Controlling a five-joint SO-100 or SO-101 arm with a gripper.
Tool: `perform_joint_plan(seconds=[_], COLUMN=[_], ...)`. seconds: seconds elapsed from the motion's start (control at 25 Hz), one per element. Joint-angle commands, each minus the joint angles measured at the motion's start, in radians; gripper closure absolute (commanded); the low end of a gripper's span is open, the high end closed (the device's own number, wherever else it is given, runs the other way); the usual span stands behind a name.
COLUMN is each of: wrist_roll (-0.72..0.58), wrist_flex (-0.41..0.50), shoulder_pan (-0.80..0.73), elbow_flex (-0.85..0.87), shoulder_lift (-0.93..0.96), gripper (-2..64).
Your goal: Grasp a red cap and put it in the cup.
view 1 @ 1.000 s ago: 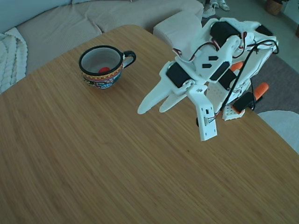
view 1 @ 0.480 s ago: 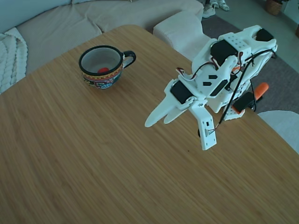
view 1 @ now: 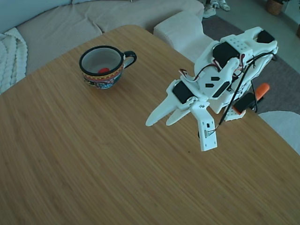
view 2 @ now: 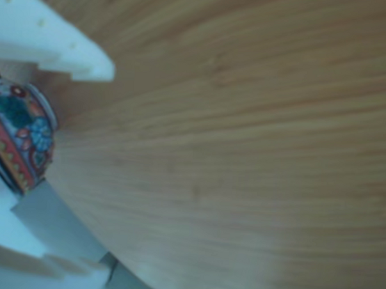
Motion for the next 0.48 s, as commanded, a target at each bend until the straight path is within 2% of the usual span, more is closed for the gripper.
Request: perform_joint_plan(seconds=[0.0, 0.44], wrist_roll=[0.015, 0.034], wrist_flex=[-0.017, -0.017], shoulder_pan=[0.000, 0.009], elbow_flex=[0.003, 0.005], shoulder_lift=[0.020, 0.020], gripper=[26.6, 26.6])
